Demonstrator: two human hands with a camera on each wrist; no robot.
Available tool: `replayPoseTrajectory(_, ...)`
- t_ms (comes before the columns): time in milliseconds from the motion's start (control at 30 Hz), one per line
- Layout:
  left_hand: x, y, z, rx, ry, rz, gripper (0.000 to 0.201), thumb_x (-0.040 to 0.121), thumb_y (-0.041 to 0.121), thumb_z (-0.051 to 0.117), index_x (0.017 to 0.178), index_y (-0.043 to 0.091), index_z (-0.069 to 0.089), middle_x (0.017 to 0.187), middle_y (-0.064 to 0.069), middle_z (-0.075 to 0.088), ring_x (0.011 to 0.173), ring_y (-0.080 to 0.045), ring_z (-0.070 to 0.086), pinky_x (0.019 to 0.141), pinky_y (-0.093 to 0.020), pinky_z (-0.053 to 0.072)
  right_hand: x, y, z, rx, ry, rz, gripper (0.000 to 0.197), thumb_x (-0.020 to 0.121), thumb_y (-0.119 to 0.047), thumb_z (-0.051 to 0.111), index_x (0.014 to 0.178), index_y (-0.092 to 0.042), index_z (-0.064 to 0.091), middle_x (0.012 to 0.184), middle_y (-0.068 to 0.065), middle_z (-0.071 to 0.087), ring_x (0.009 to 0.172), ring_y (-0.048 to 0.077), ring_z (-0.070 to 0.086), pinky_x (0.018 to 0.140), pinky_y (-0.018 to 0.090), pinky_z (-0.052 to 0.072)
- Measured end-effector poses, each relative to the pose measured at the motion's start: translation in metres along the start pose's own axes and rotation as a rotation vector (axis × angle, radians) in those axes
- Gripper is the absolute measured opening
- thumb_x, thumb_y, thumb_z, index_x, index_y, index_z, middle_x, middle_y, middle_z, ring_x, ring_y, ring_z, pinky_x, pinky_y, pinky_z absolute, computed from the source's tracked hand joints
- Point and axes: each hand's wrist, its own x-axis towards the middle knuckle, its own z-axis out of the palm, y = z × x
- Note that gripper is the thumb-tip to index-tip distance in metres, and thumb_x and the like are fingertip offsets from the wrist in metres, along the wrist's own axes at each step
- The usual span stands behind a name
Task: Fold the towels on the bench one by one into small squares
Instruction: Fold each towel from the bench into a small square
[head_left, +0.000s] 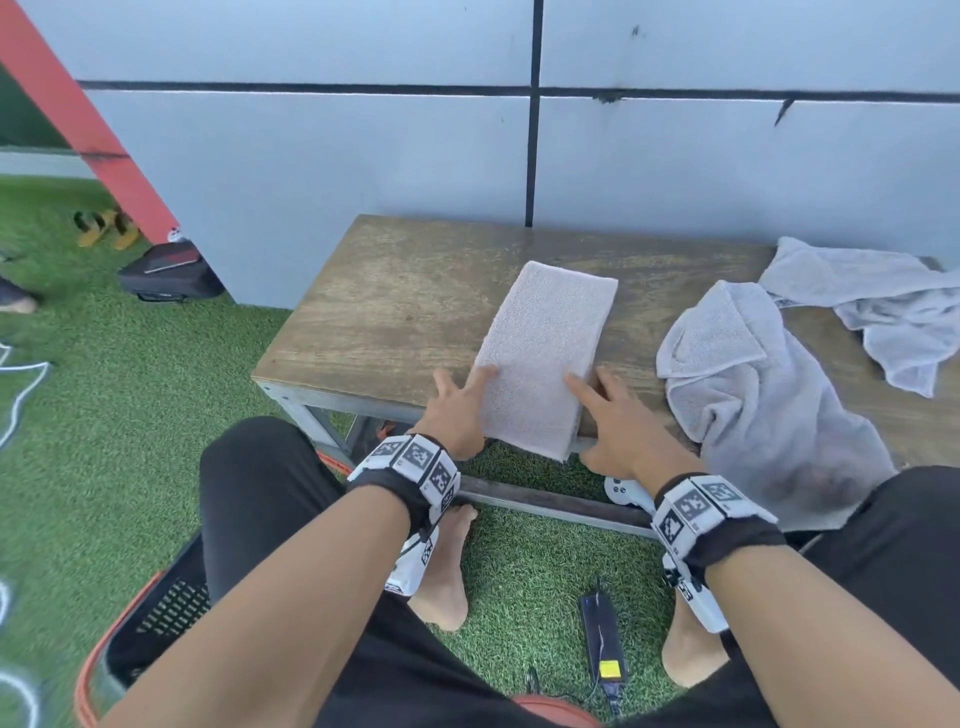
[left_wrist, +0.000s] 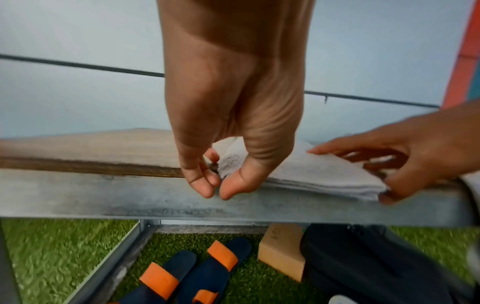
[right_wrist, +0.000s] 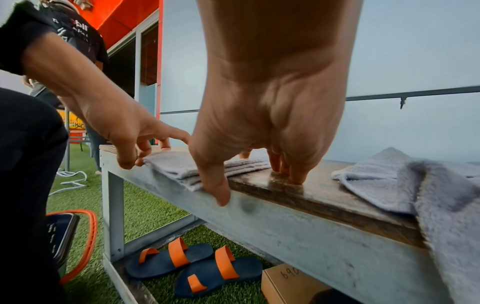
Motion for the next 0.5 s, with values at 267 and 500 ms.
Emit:
replayPoseTrajectory(267,-0.004,-0.004,-0.003,-0.072,0.080,0.107,0.078,0.083,-0.014,0.051,0.145,0.030,0.038,0.116,-0.014,0.050,0.087,-0.027,0.057,0.071,-0.036,0.055,-0.004,-0.002,0.016,-0.052,0.074,0.011,0.112,0.083,-0.014,0.073,0.155,-0.044,-0.006,0.166,0.005,-0.015,0.154,0.029,-0.002,0.119,0.042,0.029)
replayPoseTrajectory(500,-0.001,-0.001,-0.008,-0.128,0.237,0.191,0.014,0.087,0.022,0.057,0.096,0.021,0.068,0.092,-0.003,0.059,0.079,-0.019,0.059,0.072,-0.042,0.056,-0.011,-0.010,0.018,0.016,0.197,0.009,0.075,0.095,-0.038,0.059,0.155,-0.041,0.013,0.165,0.014,0.008,0.152,0.034,0.011,0.115,0.049,0.034)
